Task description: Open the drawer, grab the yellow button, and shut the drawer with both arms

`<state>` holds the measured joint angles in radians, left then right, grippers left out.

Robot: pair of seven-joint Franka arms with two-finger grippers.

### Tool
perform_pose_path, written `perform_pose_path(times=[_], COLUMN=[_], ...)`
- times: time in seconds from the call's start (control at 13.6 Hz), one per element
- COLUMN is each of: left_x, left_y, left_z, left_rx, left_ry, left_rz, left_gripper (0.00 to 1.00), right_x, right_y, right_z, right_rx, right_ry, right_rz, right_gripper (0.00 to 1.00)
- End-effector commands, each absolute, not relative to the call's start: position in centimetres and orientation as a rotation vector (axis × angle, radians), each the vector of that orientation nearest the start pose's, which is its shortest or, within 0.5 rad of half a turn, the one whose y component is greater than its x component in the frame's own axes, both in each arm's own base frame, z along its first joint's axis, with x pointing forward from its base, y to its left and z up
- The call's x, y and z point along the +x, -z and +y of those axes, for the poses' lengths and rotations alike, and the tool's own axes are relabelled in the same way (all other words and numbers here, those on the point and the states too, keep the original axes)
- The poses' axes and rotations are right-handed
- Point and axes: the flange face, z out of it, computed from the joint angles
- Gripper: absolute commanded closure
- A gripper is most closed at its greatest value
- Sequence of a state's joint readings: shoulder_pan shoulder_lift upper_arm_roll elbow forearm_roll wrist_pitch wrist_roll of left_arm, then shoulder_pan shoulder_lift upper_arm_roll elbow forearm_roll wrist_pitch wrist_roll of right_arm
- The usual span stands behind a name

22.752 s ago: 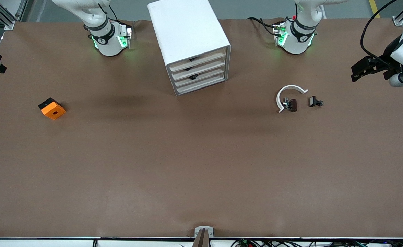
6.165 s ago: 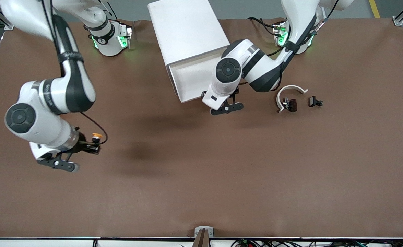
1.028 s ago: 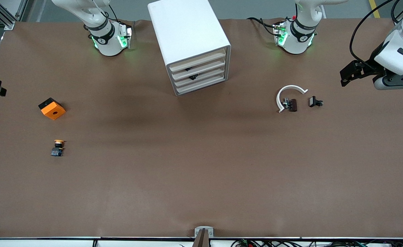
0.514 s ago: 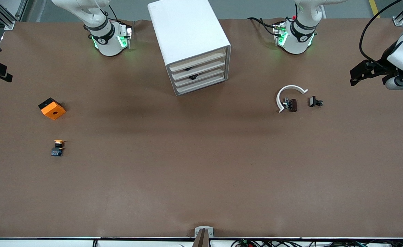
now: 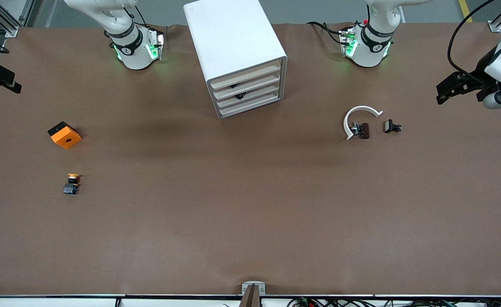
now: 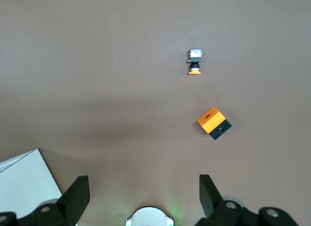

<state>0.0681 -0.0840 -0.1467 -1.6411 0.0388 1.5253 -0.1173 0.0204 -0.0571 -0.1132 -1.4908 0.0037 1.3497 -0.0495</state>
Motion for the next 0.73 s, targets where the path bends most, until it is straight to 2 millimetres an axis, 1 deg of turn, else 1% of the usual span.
perform_pose_path(times=[0.0, 0.15, 0.29, 0.44, 0.66], left_x=[51.4, 51.1, 51.1, 51.7, 52.2], left_y=[-63.9, -64.4, -64.4, -64.9, -65.1], left_z=[-4.3, -4.6, -4.7, -4.8, -4.9], left_rx=[-3.095, -3.094, -3.094, -3.098, -3.102], left_ry=[-0.052, -0.042, -0.039, -0.018, -0.011], left_rz=[-0.072, -0.068, -0.092, -0.089, -0.089], left_gripper=[0.00, 0.00, 0.00, 0.00, 0.00], right_x=[49.7, 49.0, 48.2, 48.2, 48.3], right_y=[-67.5, -67.1, -67.1, -66.9, -67.0], right_z=[-4.0, -4.0, -4.1, -4.1, -4.1], right_rx=[-3.109, -3.107, -3.108, -3.107, -3.109], right_ry=[-0.109, -0.109, -0.078, -0.087, -0.078], right_rz=[0.130, 0.130, 0.131, 0.128, 0.121], right_gripper=[0.00, 0.00, 0.00, 0.00, 0.00])
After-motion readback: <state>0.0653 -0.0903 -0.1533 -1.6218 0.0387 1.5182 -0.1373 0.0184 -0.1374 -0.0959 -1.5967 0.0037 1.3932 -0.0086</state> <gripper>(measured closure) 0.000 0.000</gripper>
